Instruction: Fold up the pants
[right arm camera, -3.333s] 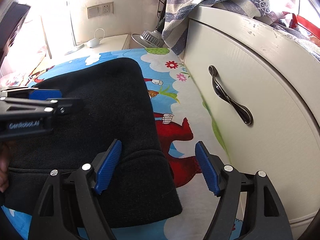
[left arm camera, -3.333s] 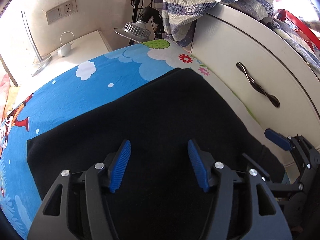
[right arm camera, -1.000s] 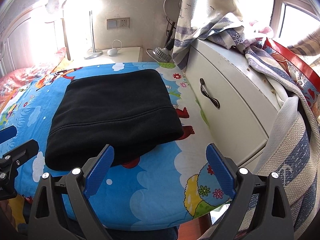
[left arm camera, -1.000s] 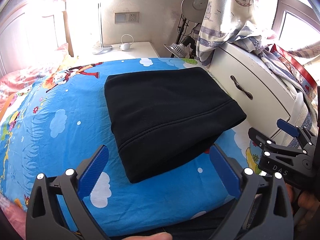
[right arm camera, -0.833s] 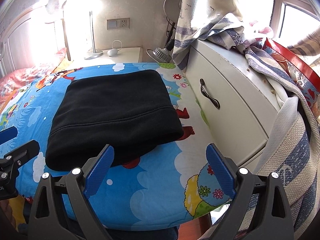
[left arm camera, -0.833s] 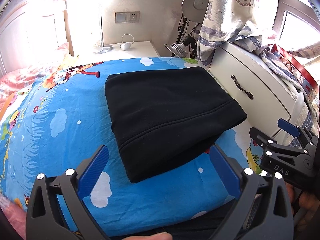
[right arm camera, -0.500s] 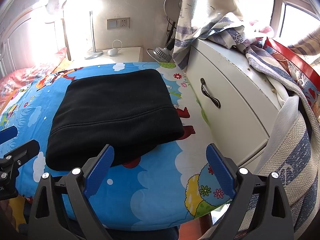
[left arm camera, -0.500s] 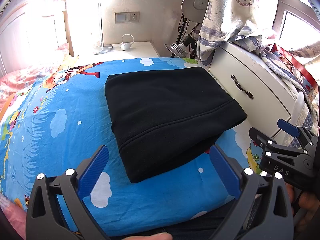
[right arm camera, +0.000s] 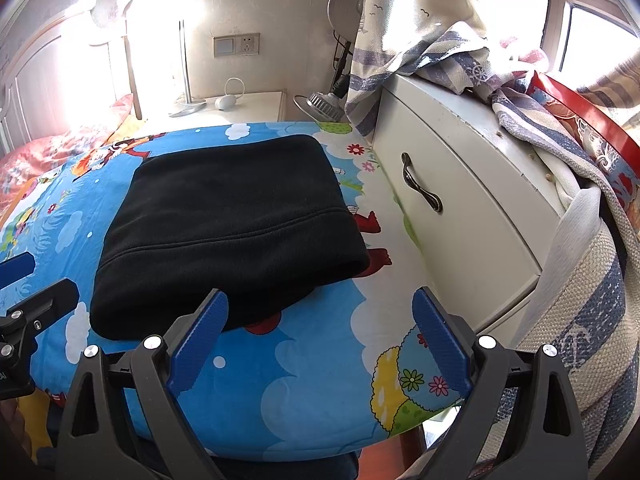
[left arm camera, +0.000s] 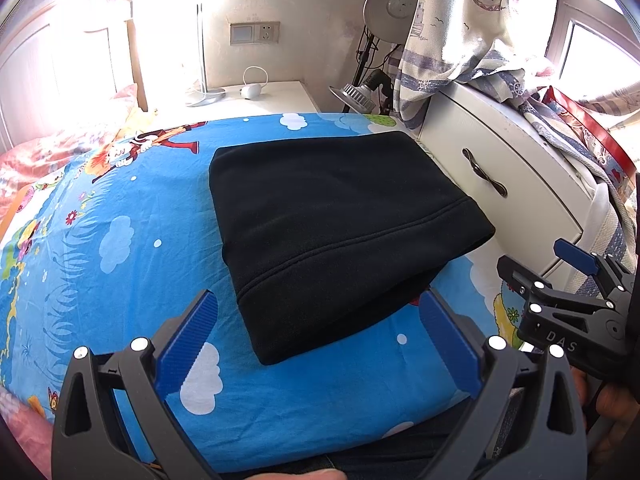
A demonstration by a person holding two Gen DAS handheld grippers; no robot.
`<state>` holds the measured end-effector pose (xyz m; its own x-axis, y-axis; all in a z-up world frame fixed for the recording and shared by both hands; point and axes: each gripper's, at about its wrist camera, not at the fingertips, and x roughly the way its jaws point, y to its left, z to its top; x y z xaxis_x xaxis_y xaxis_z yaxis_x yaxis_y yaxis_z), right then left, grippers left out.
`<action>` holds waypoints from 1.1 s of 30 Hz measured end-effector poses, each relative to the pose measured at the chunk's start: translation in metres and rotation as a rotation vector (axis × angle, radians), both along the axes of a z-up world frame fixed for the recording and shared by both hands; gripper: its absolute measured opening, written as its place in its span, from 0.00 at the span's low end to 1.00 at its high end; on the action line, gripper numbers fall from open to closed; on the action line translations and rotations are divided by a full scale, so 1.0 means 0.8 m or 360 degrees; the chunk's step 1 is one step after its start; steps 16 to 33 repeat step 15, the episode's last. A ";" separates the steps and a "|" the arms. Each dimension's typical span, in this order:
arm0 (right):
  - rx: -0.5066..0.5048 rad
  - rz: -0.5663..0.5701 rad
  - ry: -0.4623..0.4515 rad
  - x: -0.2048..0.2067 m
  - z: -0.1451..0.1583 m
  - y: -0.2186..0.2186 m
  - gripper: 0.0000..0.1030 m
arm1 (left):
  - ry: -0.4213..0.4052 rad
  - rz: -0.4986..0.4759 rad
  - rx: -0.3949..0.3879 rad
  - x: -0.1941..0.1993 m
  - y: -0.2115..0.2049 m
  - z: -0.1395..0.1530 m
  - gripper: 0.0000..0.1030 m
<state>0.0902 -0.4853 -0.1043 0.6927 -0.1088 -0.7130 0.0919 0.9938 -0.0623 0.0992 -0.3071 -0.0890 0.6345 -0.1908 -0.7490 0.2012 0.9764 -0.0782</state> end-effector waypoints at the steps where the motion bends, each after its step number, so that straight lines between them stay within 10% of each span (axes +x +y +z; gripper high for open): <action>1: 0.0001 0.0000 0.0000 0.000 0.000 0.000 0.87 | -0.0005 -0.0003 0.0000 0.000 0.000 0.000 0.98; 11: 0.0025 -0.0006 0.0044 0.007 -0.015 -0.004 0.87 | 0.0019 -0.0070 -0.0177 0.015 0.017 -0.006 0.98; 15: 0.0064 -0.0023 0.0124 0.017 -0.041 -0.010 0.87 | -0.0002 0.0275 -0.0122 0.022 0.121 -0.018 0.98; 33: 0.0064 -0.0023 0.0124 0.017 -0.041 -0.010 0.87 | -0.0002 0.0275 -0.0122 0.022 0.121 -0.018 0.98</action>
